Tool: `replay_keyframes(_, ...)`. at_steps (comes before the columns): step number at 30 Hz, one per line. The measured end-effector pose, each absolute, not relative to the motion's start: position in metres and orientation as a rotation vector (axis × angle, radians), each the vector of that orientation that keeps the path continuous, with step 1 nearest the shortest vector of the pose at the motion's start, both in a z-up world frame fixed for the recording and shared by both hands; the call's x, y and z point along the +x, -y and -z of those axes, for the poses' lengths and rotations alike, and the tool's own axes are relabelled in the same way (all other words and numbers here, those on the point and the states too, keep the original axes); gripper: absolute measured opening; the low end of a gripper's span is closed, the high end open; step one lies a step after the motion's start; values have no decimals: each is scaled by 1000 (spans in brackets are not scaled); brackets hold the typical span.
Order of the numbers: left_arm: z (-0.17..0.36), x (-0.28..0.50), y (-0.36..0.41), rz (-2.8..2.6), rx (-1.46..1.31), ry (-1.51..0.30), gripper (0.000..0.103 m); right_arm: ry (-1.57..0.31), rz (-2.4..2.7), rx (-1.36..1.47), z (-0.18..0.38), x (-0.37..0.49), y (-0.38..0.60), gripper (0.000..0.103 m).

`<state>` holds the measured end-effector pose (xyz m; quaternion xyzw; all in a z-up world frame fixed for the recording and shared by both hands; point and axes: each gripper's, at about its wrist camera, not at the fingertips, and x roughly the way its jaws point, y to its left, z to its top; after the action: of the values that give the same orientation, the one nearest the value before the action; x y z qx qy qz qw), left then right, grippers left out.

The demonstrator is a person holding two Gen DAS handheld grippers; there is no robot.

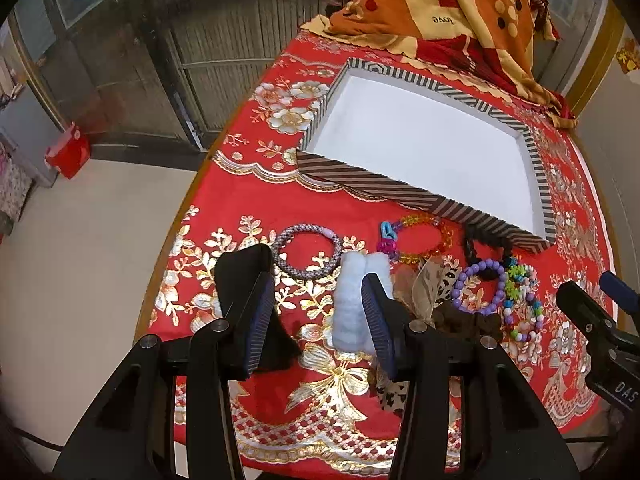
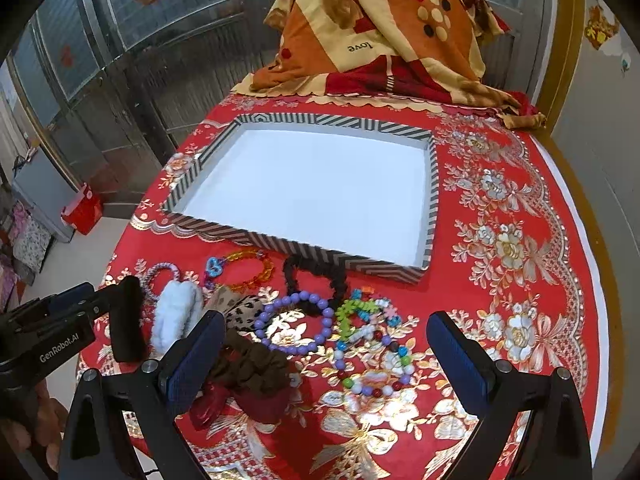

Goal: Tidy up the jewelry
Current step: 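Move the left tool toward the black fabric hair band beside the tray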

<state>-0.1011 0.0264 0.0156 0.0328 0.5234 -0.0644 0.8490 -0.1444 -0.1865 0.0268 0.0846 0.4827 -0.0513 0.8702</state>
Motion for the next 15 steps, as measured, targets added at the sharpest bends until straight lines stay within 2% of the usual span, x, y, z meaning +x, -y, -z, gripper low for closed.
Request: replay_keyframes(15, -11, -100, -21, 143, 96, -1116, 45, -1042, 118, 221, -11, -144, 197, 100)
